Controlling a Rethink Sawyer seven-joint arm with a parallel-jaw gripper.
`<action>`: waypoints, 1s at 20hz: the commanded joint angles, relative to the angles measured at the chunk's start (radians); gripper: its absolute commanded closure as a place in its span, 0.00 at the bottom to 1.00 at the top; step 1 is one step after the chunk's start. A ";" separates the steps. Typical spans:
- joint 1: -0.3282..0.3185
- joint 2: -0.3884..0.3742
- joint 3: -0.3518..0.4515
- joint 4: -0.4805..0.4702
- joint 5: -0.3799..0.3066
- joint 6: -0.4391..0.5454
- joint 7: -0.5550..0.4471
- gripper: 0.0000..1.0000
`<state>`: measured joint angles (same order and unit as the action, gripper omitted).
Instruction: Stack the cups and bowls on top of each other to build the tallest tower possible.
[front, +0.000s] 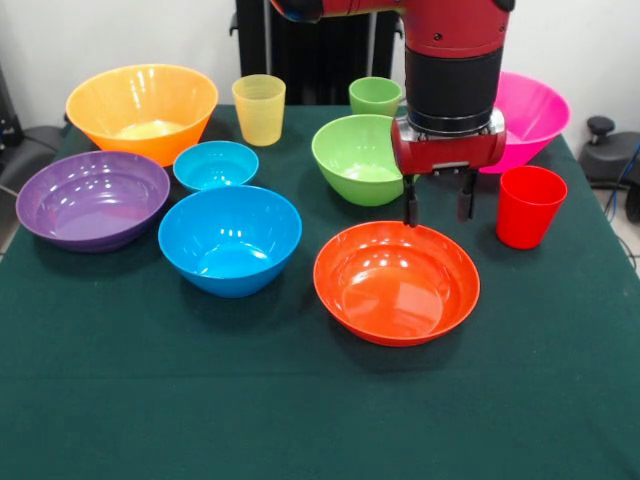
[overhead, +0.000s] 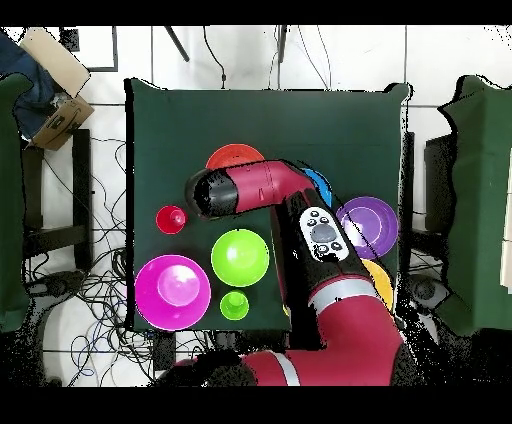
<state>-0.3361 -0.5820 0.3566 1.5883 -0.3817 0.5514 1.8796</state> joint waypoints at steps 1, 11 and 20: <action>0.013 -0.005 -0.011 0.065 -0.144 -0.149 -0.030 0.00; 0.023 -0.026 -0.034 0.120 -0.267 -0.374 0.001 0.00; 0.048 -0.009 -0.058 0.089 -0.279 -0.370 -0.002 0.00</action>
<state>-0.3143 -0.5857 0.3115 1.6626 -0.5830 0.1777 1.8796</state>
